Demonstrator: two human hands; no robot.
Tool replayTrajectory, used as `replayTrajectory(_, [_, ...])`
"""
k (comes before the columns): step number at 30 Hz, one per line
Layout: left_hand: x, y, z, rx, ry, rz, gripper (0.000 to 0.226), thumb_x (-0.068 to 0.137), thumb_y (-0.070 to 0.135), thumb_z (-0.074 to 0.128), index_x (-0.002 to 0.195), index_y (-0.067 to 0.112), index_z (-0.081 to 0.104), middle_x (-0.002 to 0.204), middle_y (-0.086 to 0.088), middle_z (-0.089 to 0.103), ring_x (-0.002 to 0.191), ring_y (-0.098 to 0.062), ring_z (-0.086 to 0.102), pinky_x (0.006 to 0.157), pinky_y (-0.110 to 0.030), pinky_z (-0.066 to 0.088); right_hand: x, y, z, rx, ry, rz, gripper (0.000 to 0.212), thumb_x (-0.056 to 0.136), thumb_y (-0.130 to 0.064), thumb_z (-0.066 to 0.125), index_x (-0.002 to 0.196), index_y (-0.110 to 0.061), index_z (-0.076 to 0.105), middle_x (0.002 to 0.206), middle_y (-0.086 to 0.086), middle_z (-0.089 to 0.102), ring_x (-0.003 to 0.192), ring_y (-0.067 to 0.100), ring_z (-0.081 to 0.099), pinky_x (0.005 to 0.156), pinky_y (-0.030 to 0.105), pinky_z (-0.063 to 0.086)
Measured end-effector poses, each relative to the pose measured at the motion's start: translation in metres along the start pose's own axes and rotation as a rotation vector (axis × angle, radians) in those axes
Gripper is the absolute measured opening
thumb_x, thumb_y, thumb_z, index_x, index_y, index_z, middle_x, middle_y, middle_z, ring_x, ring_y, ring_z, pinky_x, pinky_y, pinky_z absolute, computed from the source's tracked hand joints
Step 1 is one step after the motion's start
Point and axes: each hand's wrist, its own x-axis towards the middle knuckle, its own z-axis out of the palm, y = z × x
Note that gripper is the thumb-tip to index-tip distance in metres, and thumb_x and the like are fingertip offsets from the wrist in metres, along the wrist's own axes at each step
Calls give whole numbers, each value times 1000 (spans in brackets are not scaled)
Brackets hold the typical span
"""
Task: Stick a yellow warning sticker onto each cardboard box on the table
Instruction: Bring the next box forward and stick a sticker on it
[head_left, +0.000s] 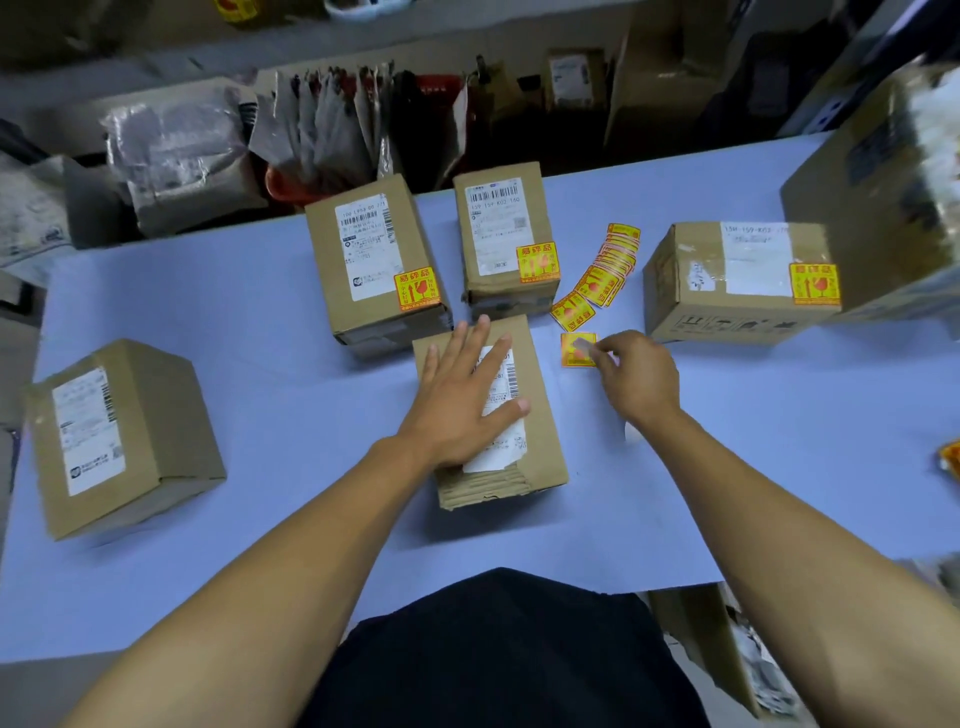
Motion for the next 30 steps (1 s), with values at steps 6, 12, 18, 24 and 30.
replayTrajectory(6, [-12, 20, -17, -403, 303, -47, 41, 98, 34, 60, 135, 18, 58, 148, 1, 47, 137, -11, 40, 116, -27, 28, -56, -45, -40, 869, -188, 231, 19, 100, -17, 58, 84, -12, 67, 84, 6, 67, 72, 15, 66, 76, 35, 55])
replayTrajectory(12, [-34, 47, -27, -1157, 133, -260, 3, 90, 8, 69, 93, 10, 69, 82, -5, 69, 71, -13, 66, 69, -27, 57, -99, -77, -46, 975, -259, 188, 16, 100, -12, 58, 96, -3, 70, 86, 6, 67, 67, 8, 64, 70, 25, 58])
replayTrajectory(18, [-52, 42, -48, -1434, 159, -437, 9, 92, 0, 62, 90, 8, 65, 77, -7, 61, 59, -12, 56, 53, -18, 53, -106, -91, -50, 606, -67, -163, 43, 97, 0, 47, 126, -29, 62, 106, -8, 66, 84, 4, 64, 81, 23, 52])
replayTrajectory(24, [-68, 37, -72, -1686, -26, -554, 12, 94, -3, 56, 97, 6, 63, 61, -4, 62, 43, -5, 56, 45, -15, 51, -103, -101, -53, 166, 108, -714, 16, 87, -7, 67, 100, -13, 72, 115, 2, 65, 105, 19, 60, 85, 30, 48])
replayTrajectory(30, [-76, 32, -66, -1326, 91, -502, 27, 98, 36, 56, 109, 14, 68, 102, -11, 70, 80, -17, 69, 65, -29, 55, -107, -117, -58, 384, -170, -407, 6, 92, -13, 69, 94, -8, 71, 87, 3, 72, 81, 14, 64, 79, 36, 55])
